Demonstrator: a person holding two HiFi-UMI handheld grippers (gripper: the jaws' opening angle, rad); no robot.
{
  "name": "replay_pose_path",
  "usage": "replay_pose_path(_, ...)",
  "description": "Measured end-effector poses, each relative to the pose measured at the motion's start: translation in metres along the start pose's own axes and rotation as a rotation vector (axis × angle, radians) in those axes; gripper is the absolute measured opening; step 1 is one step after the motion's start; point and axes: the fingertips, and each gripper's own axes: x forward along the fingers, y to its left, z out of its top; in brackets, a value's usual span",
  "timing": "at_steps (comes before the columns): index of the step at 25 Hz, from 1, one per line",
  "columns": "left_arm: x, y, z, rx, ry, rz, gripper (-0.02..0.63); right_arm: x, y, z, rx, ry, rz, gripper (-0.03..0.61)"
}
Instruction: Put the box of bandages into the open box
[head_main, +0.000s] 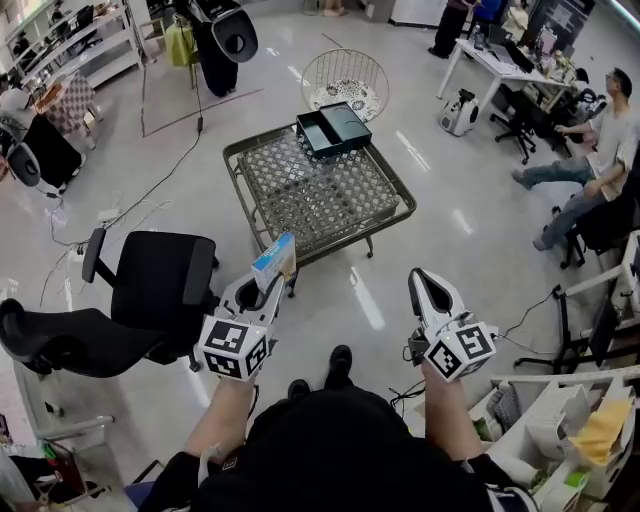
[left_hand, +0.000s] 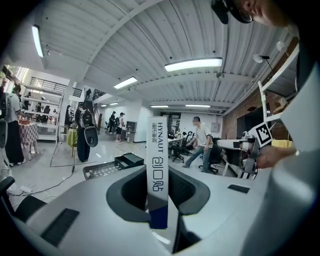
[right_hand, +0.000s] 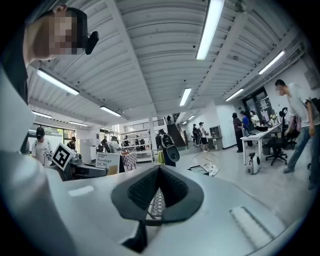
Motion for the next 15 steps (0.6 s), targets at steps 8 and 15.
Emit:
replay_pose_path(8,0.084,-0.02,0.049,0.03,-0.018,-0.005,0.083,0.002,-0.098,0.026,0.032,-0.045,-0.041,0.009)
replay_pose_path(15,0.132,-0.035,0.076,0.039,-0.043,0.007,0.083,0.012,-0.15,0.039,0.051,-0.067,-0.027,0.009)
